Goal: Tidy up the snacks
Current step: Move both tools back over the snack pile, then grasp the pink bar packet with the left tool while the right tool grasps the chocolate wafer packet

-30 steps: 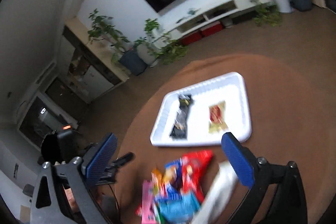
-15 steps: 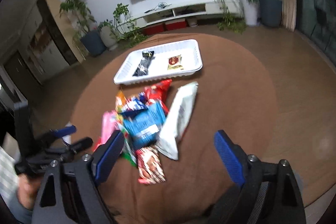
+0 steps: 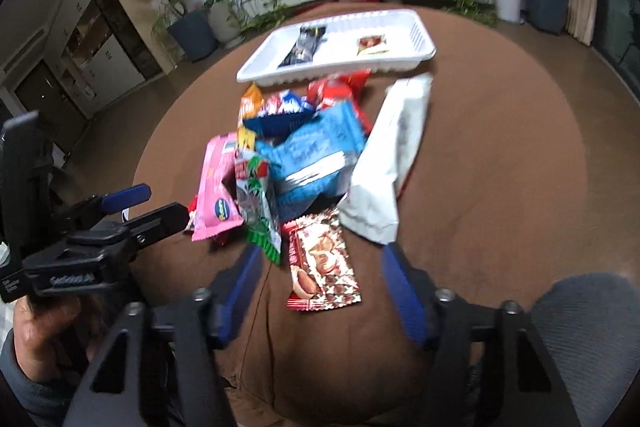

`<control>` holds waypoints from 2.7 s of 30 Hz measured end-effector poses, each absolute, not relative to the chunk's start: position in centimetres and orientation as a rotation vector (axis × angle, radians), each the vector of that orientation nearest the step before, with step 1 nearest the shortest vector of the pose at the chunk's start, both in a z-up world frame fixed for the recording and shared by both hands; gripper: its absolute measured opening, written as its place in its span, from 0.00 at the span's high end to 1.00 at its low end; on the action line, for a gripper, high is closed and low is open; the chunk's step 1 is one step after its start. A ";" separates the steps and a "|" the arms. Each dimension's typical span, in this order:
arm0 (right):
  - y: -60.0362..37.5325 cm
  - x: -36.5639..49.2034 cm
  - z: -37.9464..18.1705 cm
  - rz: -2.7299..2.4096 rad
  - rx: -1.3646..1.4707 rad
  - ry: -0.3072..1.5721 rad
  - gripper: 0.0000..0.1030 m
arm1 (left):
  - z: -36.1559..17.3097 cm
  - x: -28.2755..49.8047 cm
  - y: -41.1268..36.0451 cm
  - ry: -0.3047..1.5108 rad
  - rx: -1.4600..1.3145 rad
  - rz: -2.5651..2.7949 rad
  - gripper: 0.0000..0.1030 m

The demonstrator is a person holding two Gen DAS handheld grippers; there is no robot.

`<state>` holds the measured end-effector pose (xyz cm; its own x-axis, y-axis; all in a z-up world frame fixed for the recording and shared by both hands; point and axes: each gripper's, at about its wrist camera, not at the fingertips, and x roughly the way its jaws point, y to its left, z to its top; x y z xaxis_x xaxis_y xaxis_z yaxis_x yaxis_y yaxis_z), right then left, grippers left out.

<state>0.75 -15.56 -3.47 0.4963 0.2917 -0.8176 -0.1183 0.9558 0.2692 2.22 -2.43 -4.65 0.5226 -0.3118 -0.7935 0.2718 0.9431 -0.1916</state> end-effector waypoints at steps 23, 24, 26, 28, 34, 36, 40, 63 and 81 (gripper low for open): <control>-14.7 1.4 -5.8 0.247 0.004 1.123 0.65 | -5.7 6.4 -3.9 1.077 -0.010 -0.360 0.15; -14.7 1.4 -5.9 0.250 0.004 1.130 0.66 | -5.8 6.8 -4.1 1.085 -0.008 -0.356 0.15; -14.8 1.4 -5.9 0.250 0.001 1.133 0.66 | -6.2 7.5 -4.2 1.097 0.001 -0.348 0.15; -14.7 1.4 -5.9 0.246 -0.007 1.139 0.65 | -6.7 8.2 -3.9 1.116 -0.001 -0.338 0.16; -14.6 1.4 -5.8 0.250 0.003 1.143 0.58 | -7.4 9.2 -3.3 1.145 -0.034 -0.376 0.41; -14.5 1.3 -5.6 0.253 0.000 1.143 0.58 | -7.4 9.4 -3.2 1.149 -0.029 -0.377 0.56; -14.5 1.2 -5.2 0.254 0.003 1.132 0.53 | -7.2 9.8 -2.6 1.147 -0.058 -0.400 0.67; -14.3 1.6 -5.4 0.252 -0.001 1.147 0.52 | -7.3 11.6 0.5 1.109 -0.176 -0.455 0.77; -14.0 1.9 -5.9 0.295 -0.018 1.184 0.64 | -5.9 7.1 2.6 1.081 -0.205 -0.499 0.77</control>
<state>1.88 -14.00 -5.90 0.3438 0.2180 -0.9134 -0.2366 0.9614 0.1404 7.13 2.56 -5.91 0.3733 -0.4840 -0.7914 0.2880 0.8714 -0.3971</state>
